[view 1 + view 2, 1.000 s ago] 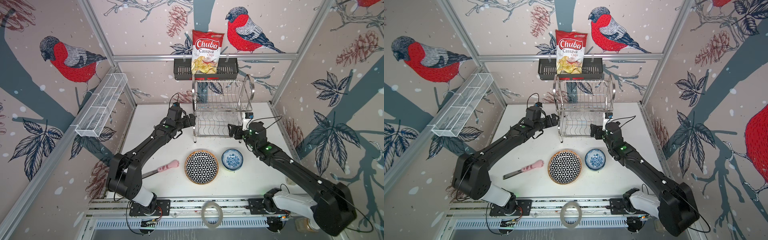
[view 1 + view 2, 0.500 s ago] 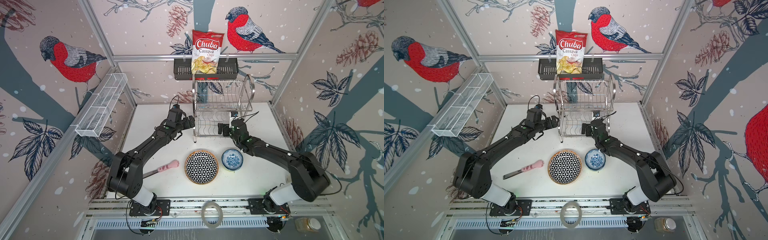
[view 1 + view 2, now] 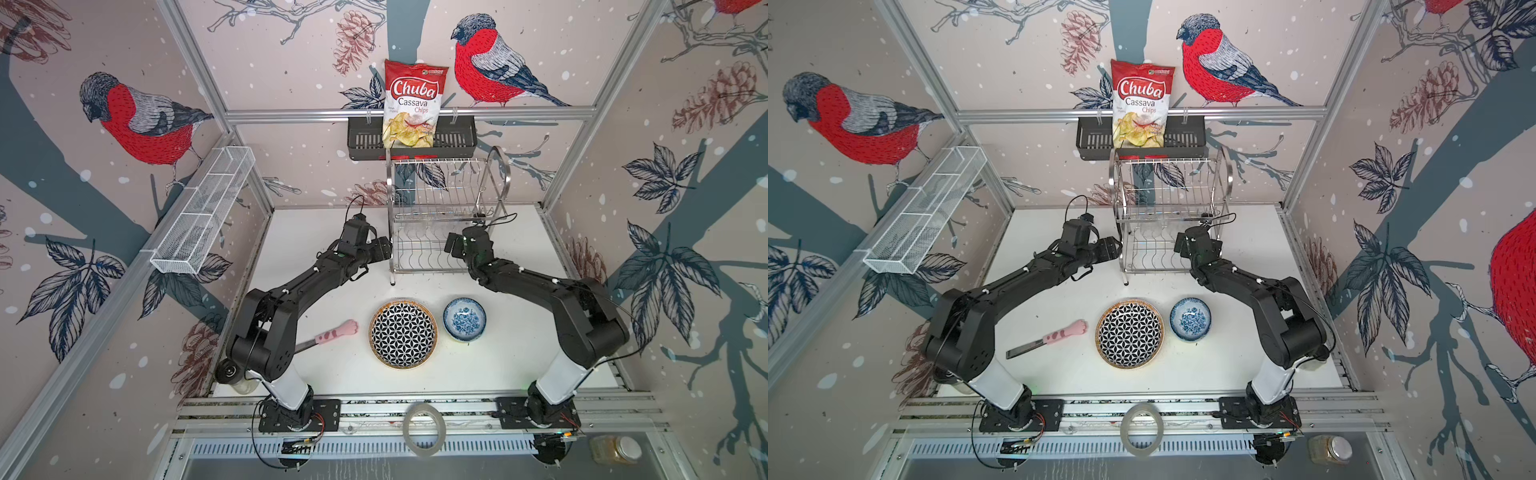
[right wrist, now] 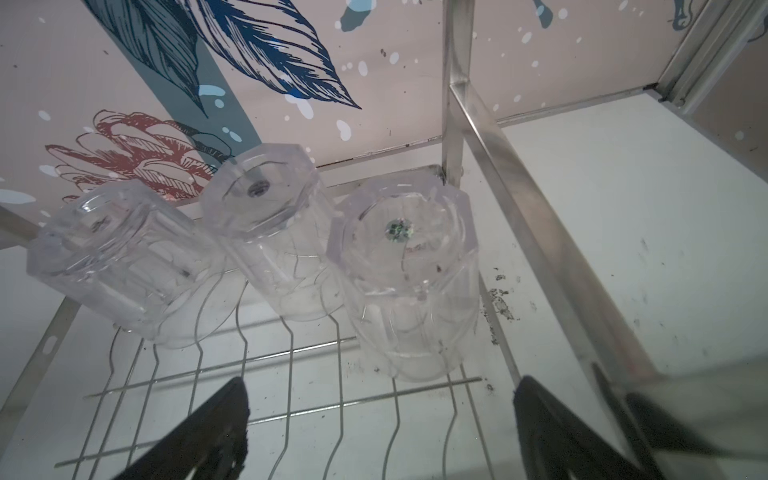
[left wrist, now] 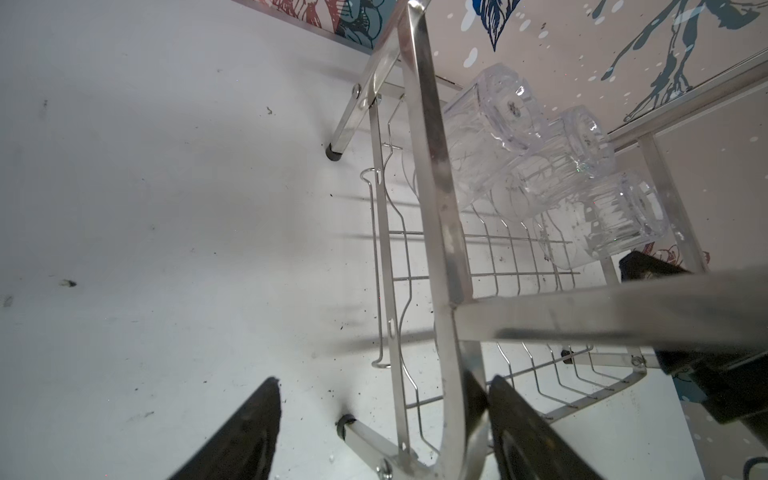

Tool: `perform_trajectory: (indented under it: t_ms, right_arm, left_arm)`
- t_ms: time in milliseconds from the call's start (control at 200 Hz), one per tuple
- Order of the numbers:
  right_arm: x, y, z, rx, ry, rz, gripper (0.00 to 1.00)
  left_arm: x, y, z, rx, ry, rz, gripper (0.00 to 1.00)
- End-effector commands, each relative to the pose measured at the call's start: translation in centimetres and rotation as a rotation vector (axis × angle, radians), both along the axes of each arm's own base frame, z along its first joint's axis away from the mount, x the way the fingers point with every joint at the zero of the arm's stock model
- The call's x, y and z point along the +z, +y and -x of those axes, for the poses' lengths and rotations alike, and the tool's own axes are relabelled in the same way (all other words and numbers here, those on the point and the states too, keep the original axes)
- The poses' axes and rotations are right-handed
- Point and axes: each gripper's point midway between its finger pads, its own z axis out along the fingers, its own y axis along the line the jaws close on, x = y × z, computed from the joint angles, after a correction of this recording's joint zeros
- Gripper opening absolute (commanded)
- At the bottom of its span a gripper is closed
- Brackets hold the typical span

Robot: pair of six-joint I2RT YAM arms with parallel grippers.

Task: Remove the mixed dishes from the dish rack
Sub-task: 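Lower the open right gripper around a clear glass while the left gripper approaches the rack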

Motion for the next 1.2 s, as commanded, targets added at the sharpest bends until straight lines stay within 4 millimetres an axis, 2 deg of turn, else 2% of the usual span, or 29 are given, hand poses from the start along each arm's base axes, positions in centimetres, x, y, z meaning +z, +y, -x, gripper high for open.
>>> perform_trajectory:
  t_ms: [0, 190, 340, 555, 725, 926, 996, 1191]
  right_arm:
    - [0.2, -0.6, -0.9, -0.046, -0.017, -0.001, 0.99]
    - [-0.5, -0.9, -2.2, -0.076, -0.011, -0.002, 0.99]
    - [-0.9, -0.3, -3.2, -0.062, -0.011, -0.006, 1.00]
    - [-0.9, 2.6, -3.6, 0.046, -0.014, -0.042, 0.98]
    - [-1.1, 4.7, -3.1, 0.116, -0.008, -0.053, 0.97]
    - [-1.7, 6.4, -2.0, 0.161, 0.012, -0.053, 0.97]
    - [-1.8, 6.4, -1.7, 0.163, 0.017, -0.048, 0.97]
    - [-1.1, 4.4, -2.2, 0.122, 0.004, -0.049, 0.96]
  left_arm:
    - [0.5, -0.2, -0.6, -0.006, -0.029, 0.003, 0.70]
    - [0.4, -0.2, -0.6, -0.008, -0.025, -0.003, 0.66]
    - [0.4, -0.1, -0.5, -0.009, -0.024, -0.009, 0.65]
    - [0.3, 0.0, -0.5, -0.007, -0.026, -0.014, 0.64]
    - [0.3, -0.1, -0.6, -0.011, -0.026, -0.010, 0.65]
    - [0.2, -0.2, -0.5, -0.014, -0.023, -0.011, 0.65]
    - [0.3, -0.2, -0.5, -0.015, -0.024, -0.010, 0.65]
    - [0.3, -0.2, -0.5, -0.019, -0.024, -0.008, 0.65]
